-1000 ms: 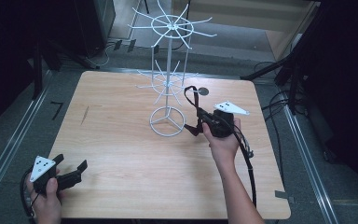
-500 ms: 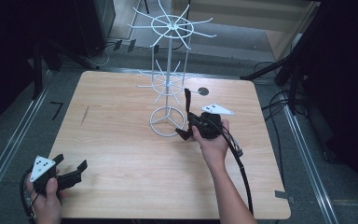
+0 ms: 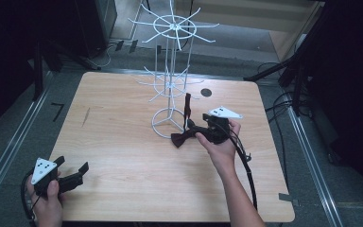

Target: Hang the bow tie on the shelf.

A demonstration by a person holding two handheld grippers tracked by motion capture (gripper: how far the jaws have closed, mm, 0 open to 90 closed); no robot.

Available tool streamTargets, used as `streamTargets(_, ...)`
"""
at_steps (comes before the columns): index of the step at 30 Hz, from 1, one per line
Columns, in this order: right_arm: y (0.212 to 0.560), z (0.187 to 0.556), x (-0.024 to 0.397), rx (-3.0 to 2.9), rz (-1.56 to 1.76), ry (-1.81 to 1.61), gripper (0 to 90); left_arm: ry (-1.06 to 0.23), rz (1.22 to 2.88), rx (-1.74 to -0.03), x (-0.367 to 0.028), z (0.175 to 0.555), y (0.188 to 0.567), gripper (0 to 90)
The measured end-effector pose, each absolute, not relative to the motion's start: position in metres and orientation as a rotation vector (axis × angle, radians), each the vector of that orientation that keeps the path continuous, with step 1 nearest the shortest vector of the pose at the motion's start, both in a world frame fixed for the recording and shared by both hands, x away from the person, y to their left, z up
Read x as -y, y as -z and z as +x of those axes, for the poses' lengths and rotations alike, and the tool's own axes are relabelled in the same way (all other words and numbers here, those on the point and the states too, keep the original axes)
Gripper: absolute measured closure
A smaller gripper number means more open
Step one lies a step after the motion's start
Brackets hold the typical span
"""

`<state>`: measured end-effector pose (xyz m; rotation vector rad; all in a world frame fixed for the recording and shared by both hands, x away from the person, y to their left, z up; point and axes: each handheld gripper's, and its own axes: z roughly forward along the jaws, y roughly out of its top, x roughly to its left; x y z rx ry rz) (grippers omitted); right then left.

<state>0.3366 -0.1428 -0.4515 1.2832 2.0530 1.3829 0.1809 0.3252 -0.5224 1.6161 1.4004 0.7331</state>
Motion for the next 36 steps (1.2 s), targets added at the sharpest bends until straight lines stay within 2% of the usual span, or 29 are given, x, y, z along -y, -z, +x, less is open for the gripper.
streamTargets(5,0.45,0.327,0.161,-2.017,1.315,-1.403,19.7,-0.736,1.616,-1.399,-0.326,0.181,0.522,8.3)
streamTargets(36,0.491,0.281,0.247,-1.917,1.417,-1.39,14.4,-0.742,1.609,-1.397,-0.324,0.18,0.522,8.3)
